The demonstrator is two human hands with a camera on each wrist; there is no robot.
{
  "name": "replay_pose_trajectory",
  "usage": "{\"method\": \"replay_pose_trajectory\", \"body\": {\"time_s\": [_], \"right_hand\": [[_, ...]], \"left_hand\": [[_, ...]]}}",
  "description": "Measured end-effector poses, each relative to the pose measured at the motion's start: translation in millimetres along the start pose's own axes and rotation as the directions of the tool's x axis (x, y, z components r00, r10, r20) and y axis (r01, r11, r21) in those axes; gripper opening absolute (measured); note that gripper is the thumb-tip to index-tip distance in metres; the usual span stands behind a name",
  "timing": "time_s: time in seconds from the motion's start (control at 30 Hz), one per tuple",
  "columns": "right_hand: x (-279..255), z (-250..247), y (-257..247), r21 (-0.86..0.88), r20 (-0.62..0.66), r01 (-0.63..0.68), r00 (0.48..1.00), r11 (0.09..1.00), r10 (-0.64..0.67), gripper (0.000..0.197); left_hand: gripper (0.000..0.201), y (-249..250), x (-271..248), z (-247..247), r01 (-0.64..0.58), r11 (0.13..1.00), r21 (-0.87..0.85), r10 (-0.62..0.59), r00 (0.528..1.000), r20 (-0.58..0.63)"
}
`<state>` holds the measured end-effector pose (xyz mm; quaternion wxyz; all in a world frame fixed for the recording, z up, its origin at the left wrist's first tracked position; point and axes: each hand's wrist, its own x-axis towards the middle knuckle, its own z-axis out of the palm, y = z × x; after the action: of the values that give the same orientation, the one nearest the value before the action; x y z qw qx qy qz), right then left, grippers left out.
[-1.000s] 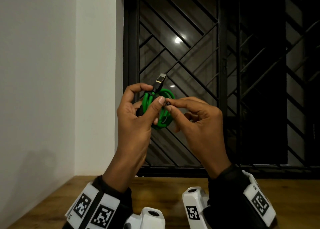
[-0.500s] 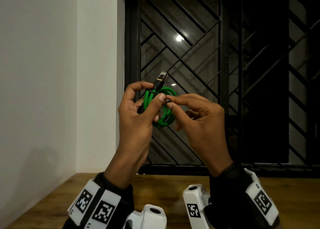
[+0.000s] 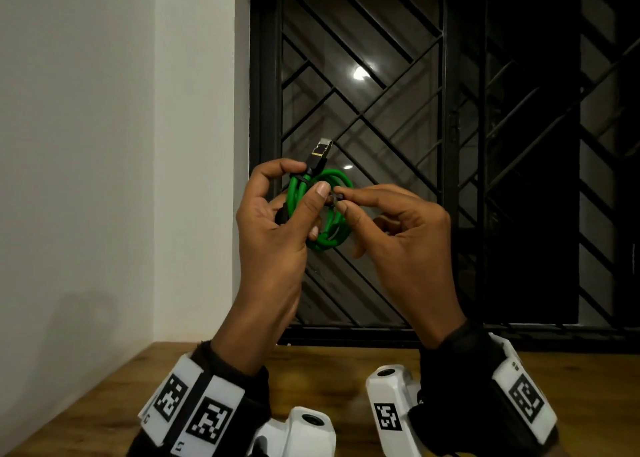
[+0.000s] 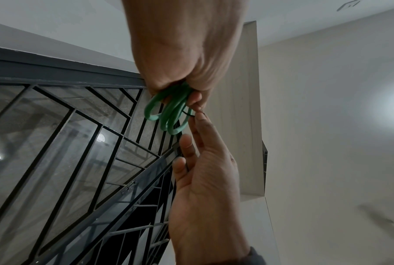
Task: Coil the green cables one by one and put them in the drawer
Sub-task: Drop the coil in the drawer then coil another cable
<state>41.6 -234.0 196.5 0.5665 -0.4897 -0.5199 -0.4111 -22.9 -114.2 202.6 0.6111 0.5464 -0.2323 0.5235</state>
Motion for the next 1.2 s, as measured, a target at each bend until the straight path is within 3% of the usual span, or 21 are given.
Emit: {"method": "replay_pose_trajectory", "body": {"time_s": [0.5,0.67,0.83,1.2], "right_hand": [[-0.8,-1.6,0.6,-0.04,0.014,-0.002,1.0,0.999,0.002,0.014],[-0.2,-3.4,-2.9,-0.006,-0.059,-0.084,0.995,0.996,0.084,0.008],[-2.0,-2.3,-4.3,-0.046,-0.078,-0.067,0.995,0.997,0.063,0.006],[-2.0,-3.0,-7.0,-0.05,-0.059,-0.1,0.993,0.994,0.097,0.004]], "left_hand": [[0.031,3.1,-0.4,-1.4,0.032,0.998,0.054,-0.035,0.998,0.046],[0.034,5.0,-0.8,-1.1,0.054,0.998,0.039,-0.056,0.996,0.063],[0.031,4.2,-0.3,-2.7,0.063,0.997,0.039,-0.066,0.995,0.079],[0.031,4.9,1.3,-4.2,0.006,0.991,0.132,-0.02,0.994,0.104]]}}
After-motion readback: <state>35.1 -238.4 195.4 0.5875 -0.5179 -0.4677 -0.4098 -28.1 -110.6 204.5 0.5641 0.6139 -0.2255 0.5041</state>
